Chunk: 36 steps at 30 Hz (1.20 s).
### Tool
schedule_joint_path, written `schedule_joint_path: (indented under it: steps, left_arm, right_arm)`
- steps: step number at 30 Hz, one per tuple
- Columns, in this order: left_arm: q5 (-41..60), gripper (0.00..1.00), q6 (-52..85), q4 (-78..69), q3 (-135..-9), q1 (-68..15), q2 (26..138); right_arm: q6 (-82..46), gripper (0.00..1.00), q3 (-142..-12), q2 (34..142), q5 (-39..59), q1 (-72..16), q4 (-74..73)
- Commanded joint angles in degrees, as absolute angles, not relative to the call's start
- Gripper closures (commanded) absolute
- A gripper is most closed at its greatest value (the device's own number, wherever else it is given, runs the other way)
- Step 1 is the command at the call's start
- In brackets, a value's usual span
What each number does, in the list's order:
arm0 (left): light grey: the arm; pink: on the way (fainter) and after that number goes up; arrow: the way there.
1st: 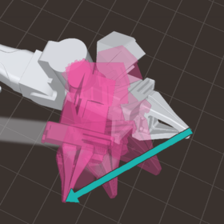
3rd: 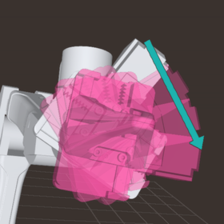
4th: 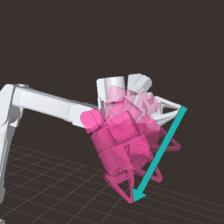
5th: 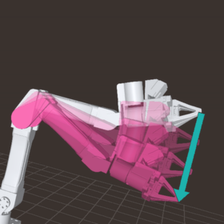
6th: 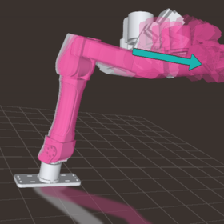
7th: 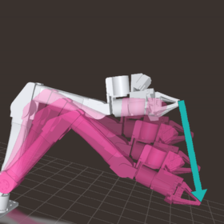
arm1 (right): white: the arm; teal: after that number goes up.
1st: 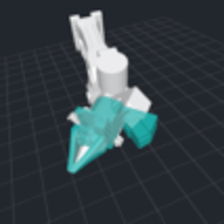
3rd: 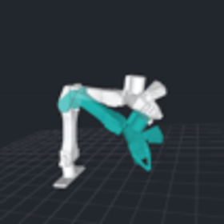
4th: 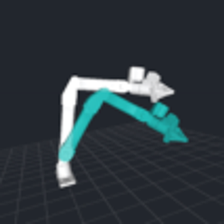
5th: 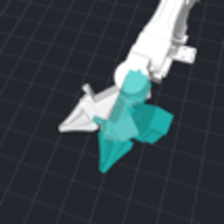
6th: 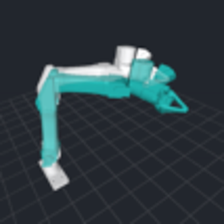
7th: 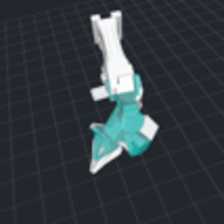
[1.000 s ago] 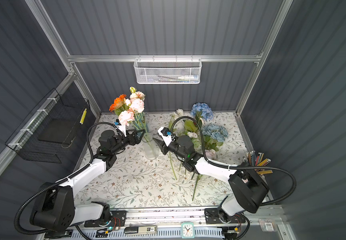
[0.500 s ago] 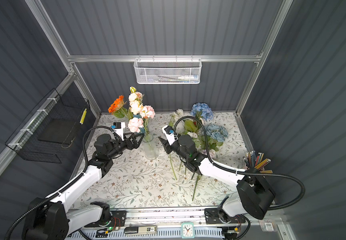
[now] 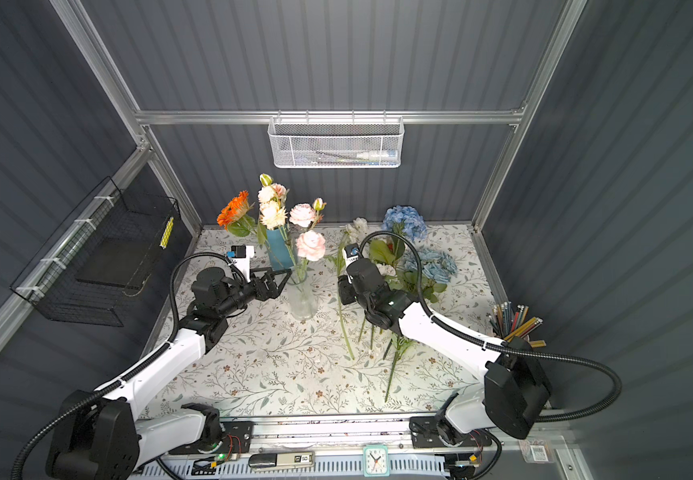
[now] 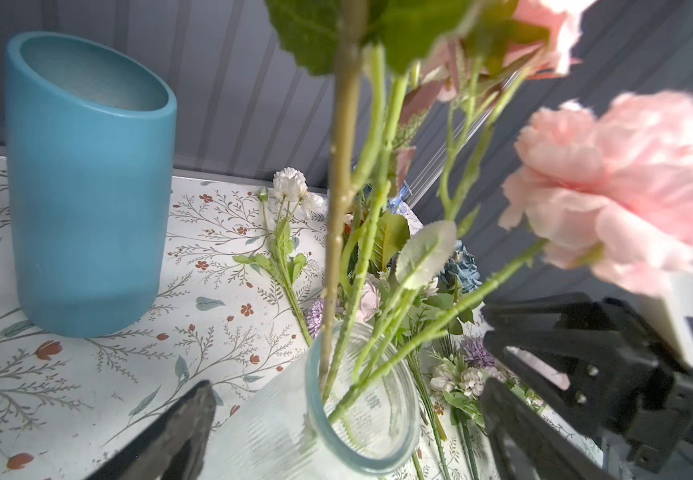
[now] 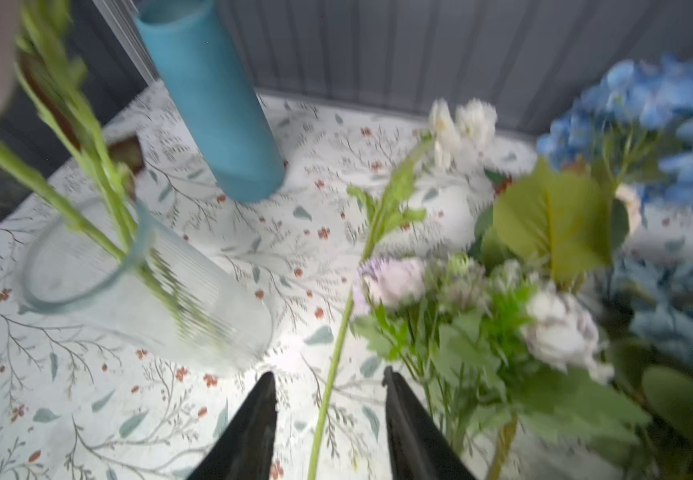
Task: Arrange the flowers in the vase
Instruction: 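Open right gripper to release the carnations and move down to the pile, then grasp the white hydrangea bunch stems with right gripper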
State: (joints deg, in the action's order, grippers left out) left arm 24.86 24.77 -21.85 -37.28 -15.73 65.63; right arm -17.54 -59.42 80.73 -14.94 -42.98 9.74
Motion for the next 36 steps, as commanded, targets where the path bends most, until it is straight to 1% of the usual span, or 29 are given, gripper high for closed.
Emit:
schedule_joint_path:
  steps: [1,7,12,16,18,22,26,29,32,36]
  left_arm:
    - [24.05,0.00,25.49,-19.55,-35.33,-15.91,60.60]
    - [21.18,0.00,26.72,-16.60,-33.05,-15.91,54.29]
    - [21.35,0.00,27.77,-16.67,-32.81,-15.91,53.27]
    - [21.89,0.00,28.98,-17.65,-32.43,-15.91,53.39]
    - [22.16,0.00,29.22,-17.66,-32.30,-15.91,53.36]
    - [21.86,0.00,29.51,-17.71,-31.66,-15.91,53.30]
    - [21.88,0.00,29.71,-18.02,-31.66,-15.91,53.78]
    - [21.88,0.00,29.71,-18.11,-31.99,-15.91,53.96]
    - [21.74,0.00,29.66,-18.11,-32.07,-15.91,54.00]
    - [21.64,0.00,29.70,-18.35,-31.99,-15.91,54.40]
  right_arm:
    - [-26.19,0.56,-58.27,80.32,-15.92,-42.16,21.94]
    - [-31.80,0.55,-55.37,83.68,-10.61,-38.15,24.16]
    - [-32.60,0.54,-57.39,89.28,-8.36,-35.54,24.02]
    - [-31.45,0.54,-60.98,95.09,-8.78,-35.16,25.60]
    - [-31.32,0.54,-62.80,97.60,-10.65,-35.05,27.44]
    - [-30.94,0.57,-63.98,100.70,-14.72,-35.02,27.86]
    - [-30.60,0.60,-64.89,102.74,-15.50,-35.01,27.39]
    - [-30.57,0.64,-65.13,103.43,-16.26,-35.00,27.34]
    - [-30.46,0.70,-64.65,103.51,-16.00,-34.81,26.62]
    - [-30.45,0.83,-63.91,103.38,-15.44,-34.65,25.99]
